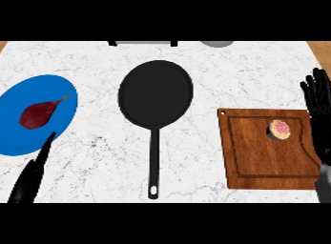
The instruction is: Pick the cupcake from the cutting board and place it in the pan
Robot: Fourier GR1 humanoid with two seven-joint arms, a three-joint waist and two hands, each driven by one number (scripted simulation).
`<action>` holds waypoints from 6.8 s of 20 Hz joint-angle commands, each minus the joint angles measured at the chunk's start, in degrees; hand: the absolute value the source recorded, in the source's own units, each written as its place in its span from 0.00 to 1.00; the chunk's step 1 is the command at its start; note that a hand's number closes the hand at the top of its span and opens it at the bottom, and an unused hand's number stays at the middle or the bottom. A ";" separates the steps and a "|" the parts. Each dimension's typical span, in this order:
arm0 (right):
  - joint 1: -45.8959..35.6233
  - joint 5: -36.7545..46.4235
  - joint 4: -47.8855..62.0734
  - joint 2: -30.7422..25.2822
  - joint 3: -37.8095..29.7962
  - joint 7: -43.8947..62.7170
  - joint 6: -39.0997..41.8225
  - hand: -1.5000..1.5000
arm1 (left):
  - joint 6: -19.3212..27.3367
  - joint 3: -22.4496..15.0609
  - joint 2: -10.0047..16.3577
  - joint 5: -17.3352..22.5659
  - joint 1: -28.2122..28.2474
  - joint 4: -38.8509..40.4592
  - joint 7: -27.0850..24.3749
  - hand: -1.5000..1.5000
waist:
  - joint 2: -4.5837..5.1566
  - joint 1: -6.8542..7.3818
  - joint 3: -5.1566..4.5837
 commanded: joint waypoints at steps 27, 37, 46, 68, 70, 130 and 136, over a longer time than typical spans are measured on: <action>-21.03 14.14 24.09 -39.95 3.48 -42.74 47.39 0.00 | -4.45 7.60 -5.49 18.11 -15.19 -17.39 12.25 0.50 | 1.67 4.59 1.66; -24.10 35.16 24.46 -42.92 21.76 -49.27 35.31 0.00 | -1.73 7.23 -8.24 15.70 -18.50 -14.10 13.33 0.50 | 0.90 3.27 1.50; -27.89 46.71 28.65 -42.84 29.85 -52.01 31.12 0.00 | -2.80 8.33 -8.91 14.31 -13.40 -14.79 10.79 0.50 | 0.27 2.06 1.45; -17.36 63.21 18.06 -34.87 21.61 -43.08 25.37 0.00 | -5.80 13.53 -11.33 10.35 -13.39 -20.00 17.77 0.50 | 0.06 1.04 1.47; -19.83 64.36 22.93 -33.57 19.58 -44.68 24.37 0.00 | -7.22 13.65 -12.67 10.24 -12.16 -17.65 15.15 0.50 | 0.15 1.25 1.47; -33.68 84.59 27.42 18.46 12.55 9.16 12.33 1.00 | -13.62 18.11 -19.24 3.67 -13.68 -16.67 18.38 0.50 | -2.21 4.09 1.06; -42.97 83.31 24.44 18.58 19.37 32.65 15.00 1.00 | -14.78 16.77 -19.17 3.49 -15.89 -16.32 18.99 0.50 | -1.16 7.89 1.13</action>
